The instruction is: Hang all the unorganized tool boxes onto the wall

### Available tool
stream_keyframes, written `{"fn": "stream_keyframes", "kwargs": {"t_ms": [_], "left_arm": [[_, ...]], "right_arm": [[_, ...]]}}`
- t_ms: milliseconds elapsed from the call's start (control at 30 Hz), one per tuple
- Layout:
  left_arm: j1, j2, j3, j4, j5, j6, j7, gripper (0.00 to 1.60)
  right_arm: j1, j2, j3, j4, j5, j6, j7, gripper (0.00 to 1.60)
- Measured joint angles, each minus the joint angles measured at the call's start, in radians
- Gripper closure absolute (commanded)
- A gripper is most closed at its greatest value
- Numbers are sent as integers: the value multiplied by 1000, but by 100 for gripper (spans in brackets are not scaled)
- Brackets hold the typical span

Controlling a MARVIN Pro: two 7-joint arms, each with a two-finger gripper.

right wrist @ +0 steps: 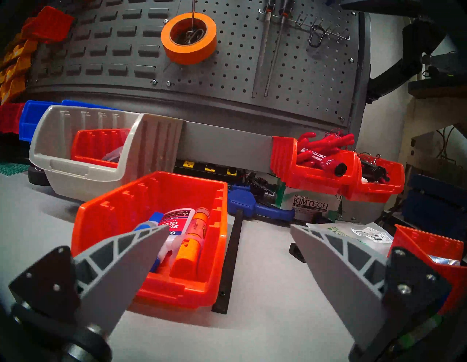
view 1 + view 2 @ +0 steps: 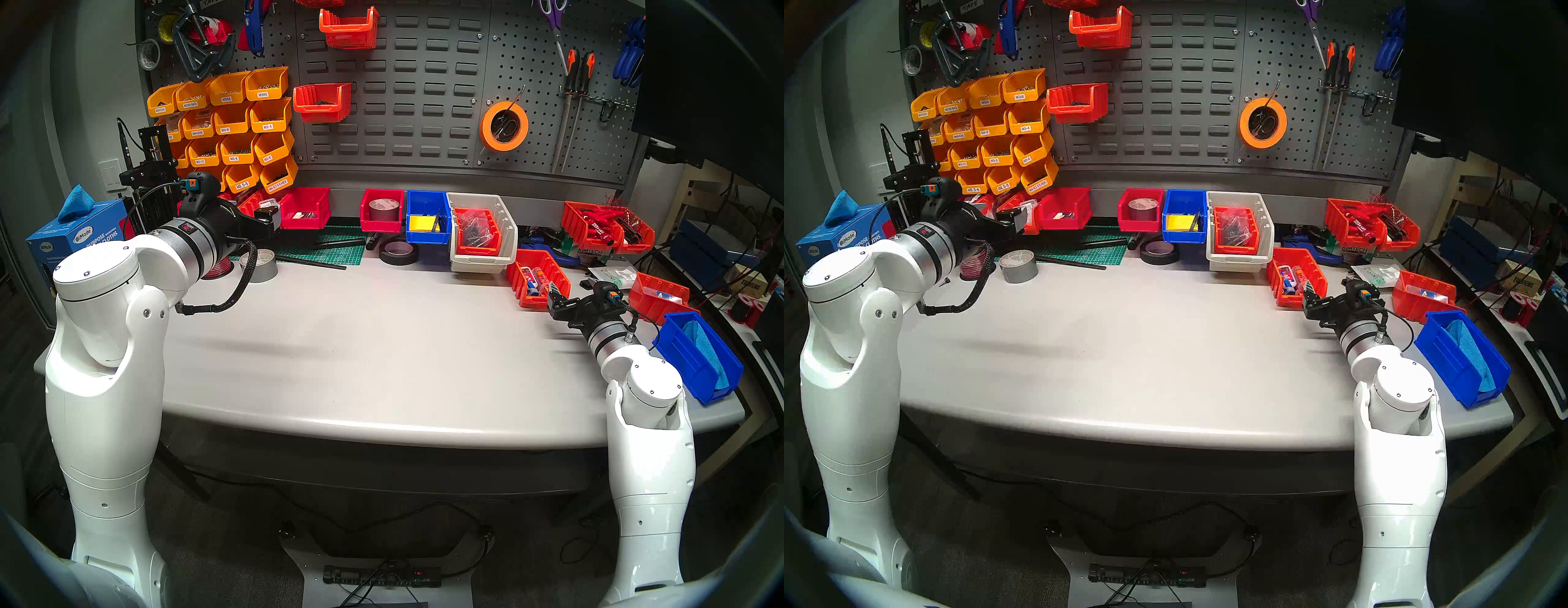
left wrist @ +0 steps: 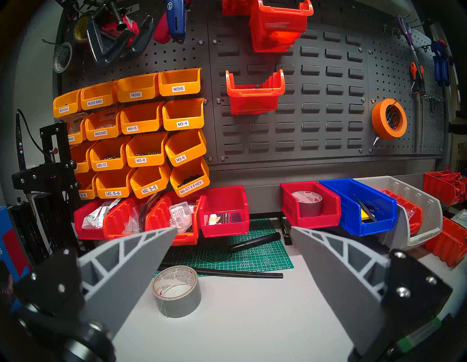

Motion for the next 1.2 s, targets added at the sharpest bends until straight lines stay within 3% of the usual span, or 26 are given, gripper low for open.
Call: {"fn": "stream_keyframes", "kwargs": {"t_ms": [600,1200], "left_arm": [[1,3,1,0,-5,-1,4,0],[1,6,2,0,-9,-3,9,0]], "right_arm": [[64,12,-25,87,3,-57,20,0],[121,0,-8,179,65,-101,17,0]]}}
